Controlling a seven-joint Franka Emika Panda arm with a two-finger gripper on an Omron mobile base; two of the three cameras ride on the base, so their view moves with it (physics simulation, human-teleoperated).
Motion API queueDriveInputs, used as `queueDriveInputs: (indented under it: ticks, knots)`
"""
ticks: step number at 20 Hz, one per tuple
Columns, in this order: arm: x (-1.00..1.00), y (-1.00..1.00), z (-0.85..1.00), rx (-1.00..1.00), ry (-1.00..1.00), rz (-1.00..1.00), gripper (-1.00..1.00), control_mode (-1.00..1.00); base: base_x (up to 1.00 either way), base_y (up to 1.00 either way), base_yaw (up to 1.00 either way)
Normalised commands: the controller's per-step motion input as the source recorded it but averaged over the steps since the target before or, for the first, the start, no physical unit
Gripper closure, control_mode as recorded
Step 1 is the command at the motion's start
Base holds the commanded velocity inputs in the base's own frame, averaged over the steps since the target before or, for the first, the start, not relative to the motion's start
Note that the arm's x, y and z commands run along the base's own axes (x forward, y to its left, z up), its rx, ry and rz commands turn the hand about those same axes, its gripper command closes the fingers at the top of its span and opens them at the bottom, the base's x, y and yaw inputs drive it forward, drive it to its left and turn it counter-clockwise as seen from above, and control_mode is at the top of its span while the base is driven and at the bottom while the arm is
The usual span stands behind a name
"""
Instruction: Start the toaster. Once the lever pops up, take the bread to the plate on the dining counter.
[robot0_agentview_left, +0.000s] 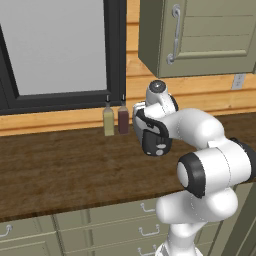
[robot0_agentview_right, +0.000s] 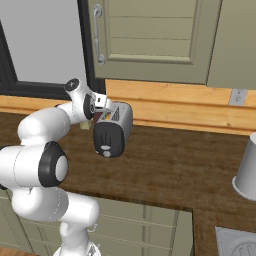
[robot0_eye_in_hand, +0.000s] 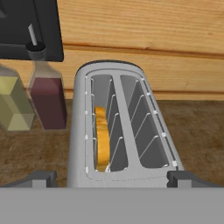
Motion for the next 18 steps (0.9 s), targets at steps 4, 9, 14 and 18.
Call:
queueDriveInputs:
  ticks: [4, 9, 14, 18]
  knots:
    - [0.00, 0.00, 0.00, 0.00, 0.00, 0.00, -1.00, -1.00, 0.00, 0.00, 0.00]
    - [0.00, 0.00, 0.00, 0.00, 0.00, 0.00, -1.00, -1.00, 0.00, 0.00, 0.00]
    - [0.00, 0.00, 0.00, 0.00, 0.00, 0.00, -1.00, -1.00, 0.00, 0.00, 0.00]
    - [0.00, 0.00, 0.00, 0.00, 0.00, 0.00, -1.00, -1.00, 0.00, 0.00, 0.00]
